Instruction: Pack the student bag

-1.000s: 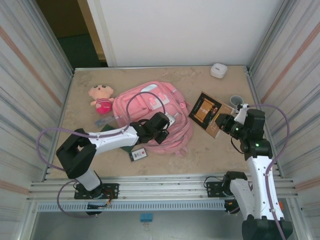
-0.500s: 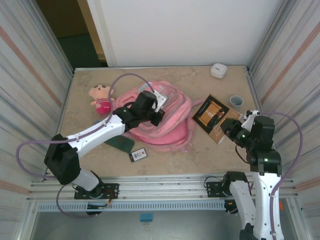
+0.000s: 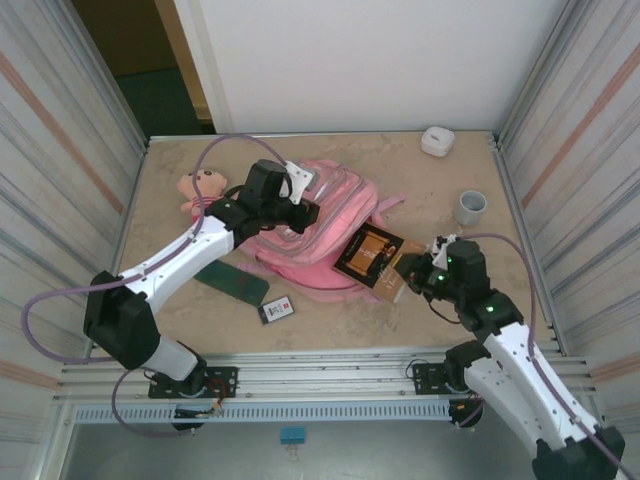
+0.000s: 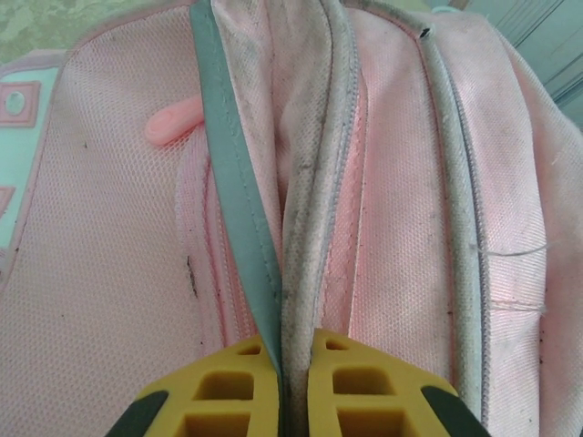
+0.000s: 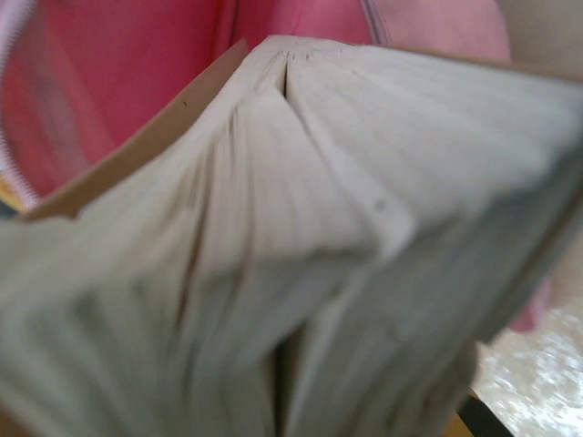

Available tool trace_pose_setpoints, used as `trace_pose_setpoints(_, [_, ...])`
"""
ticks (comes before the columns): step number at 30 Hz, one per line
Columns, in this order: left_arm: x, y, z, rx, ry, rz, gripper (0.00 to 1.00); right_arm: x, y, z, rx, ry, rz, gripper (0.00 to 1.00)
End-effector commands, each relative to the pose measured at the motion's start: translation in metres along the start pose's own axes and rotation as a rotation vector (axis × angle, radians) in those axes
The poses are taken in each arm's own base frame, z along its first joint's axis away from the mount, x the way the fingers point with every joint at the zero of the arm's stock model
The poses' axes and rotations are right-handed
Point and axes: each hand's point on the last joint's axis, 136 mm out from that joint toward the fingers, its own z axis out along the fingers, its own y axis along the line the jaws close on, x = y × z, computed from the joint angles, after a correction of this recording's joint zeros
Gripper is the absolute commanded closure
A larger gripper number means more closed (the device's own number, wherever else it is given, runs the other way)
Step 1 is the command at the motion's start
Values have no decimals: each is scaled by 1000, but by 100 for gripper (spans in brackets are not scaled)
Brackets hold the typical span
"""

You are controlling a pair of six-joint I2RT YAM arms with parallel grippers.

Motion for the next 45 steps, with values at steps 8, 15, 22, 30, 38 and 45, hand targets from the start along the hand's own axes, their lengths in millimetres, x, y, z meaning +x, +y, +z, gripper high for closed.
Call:
trace_pose_setpoints(8, [-67, -25, -41, 185, -191, 13, 100, -35, 89, 39, -373, -211, 37, 100])
trace_pose_setpoints(15, [-76, -21, -44, 240, -202, 5, 100, -37, 95, 77, -376, -252, 96, 100])
trace_pose_setpoints(22, [-84, -35, -46, 352, -213, 11, 100, -35, 109, 127, -393, -242, 136, 100])
trace_pose_setpoints(30, [-86, -34, -52, 378, -214, 16, 100, -30, 104, 185, -339, -264, 161, 100])
trace_pose_setpoints(38, [-84, -28, -51, 376, -215, 0, 100, -25, 52, 248, -133, -267, 241, 88])
trace_pose_setpoints(45, [-79, -14, -49, 308, -212, -10, 100, -10, 20, 249, -8, -230, 230, 41])
